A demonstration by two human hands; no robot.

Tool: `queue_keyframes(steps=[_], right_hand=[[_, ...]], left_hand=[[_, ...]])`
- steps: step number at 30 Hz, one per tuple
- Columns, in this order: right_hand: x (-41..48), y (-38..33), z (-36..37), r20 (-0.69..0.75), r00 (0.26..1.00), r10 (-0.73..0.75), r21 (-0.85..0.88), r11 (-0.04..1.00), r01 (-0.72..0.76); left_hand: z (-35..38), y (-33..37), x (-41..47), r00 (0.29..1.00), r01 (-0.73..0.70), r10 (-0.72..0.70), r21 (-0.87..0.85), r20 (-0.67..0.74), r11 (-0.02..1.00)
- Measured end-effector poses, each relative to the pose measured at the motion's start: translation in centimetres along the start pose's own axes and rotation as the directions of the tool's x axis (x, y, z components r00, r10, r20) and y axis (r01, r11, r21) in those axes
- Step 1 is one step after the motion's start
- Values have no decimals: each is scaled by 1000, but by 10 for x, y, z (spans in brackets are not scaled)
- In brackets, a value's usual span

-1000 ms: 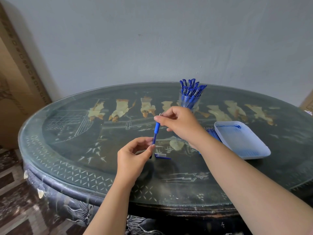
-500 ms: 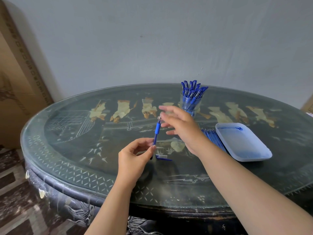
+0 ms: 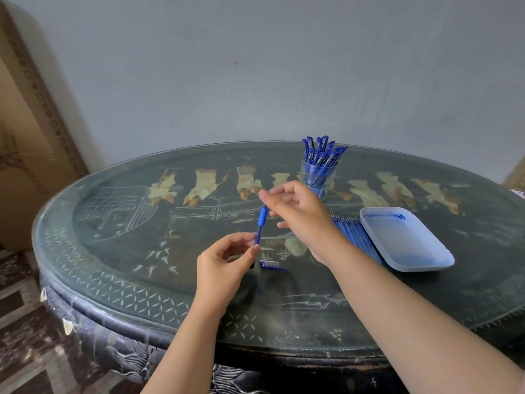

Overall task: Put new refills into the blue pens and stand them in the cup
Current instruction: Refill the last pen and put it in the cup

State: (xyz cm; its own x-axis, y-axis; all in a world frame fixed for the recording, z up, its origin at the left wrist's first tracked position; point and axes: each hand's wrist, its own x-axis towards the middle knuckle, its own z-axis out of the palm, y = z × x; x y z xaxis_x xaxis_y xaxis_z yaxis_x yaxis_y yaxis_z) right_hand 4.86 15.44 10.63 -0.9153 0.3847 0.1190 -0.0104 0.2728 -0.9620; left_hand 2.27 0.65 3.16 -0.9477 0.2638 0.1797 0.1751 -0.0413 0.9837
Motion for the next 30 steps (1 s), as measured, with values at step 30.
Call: queue_keyframes(steps=[30], right_hand=[[-2, 1, 6, -9, 999, -45, -75, 996, 44]], left_hand=[[1, 2, -2, 998, -47, 51, 125, -30, 991]])
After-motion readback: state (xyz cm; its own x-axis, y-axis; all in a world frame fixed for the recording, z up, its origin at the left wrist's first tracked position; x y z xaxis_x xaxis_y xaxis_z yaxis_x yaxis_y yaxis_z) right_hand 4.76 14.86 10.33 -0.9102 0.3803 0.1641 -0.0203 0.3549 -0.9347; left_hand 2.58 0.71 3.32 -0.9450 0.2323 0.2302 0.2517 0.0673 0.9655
